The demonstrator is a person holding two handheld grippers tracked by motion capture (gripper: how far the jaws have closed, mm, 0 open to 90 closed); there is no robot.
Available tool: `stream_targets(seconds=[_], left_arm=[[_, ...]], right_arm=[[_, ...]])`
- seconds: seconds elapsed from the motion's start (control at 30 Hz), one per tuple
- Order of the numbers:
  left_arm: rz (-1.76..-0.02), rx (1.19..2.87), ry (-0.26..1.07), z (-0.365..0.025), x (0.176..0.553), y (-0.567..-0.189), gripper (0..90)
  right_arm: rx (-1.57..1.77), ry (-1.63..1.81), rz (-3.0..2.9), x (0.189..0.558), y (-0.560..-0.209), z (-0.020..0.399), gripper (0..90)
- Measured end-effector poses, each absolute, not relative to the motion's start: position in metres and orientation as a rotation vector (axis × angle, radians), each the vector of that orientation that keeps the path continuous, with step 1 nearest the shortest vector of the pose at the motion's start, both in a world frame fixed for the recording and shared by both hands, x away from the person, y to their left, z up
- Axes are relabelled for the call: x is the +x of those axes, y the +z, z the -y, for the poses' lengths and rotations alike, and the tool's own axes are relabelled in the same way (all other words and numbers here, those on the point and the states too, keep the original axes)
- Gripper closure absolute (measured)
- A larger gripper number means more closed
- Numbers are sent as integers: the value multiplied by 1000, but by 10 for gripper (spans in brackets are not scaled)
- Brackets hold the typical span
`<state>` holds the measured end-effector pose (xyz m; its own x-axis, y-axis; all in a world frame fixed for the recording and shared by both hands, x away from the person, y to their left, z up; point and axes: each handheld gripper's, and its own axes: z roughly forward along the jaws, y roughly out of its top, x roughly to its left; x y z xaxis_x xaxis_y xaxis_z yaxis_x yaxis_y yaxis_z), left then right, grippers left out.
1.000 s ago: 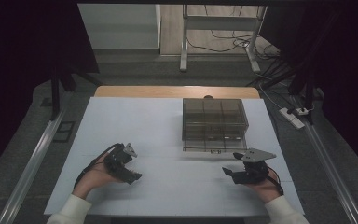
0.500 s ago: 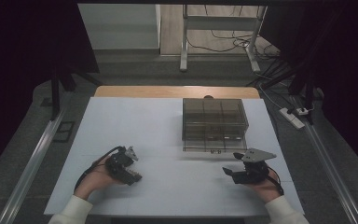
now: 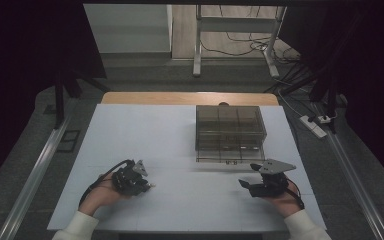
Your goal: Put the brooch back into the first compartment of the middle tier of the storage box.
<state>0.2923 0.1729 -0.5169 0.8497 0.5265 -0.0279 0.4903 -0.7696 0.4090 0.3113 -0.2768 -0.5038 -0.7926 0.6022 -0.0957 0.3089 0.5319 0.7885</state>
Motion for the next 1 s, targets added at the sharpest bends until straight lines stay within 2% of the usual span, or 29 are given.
stream_targets(seconds=[0.03, 0.33, 1.0], left_arm=[[-755, 2618, 135, -172, 291, -517, 790], [-782, 2586, 154, -174, 291, -517, 792], [-888, 2231, 222, -195, 292, -496, 791]], right_arm=[[751, 1137, -2418, 311, -504, 277, 264], [754, 1139, -2418, 312, -504, 277, 264], [753, 1147, -2413, 311, -503, 277, 264]])
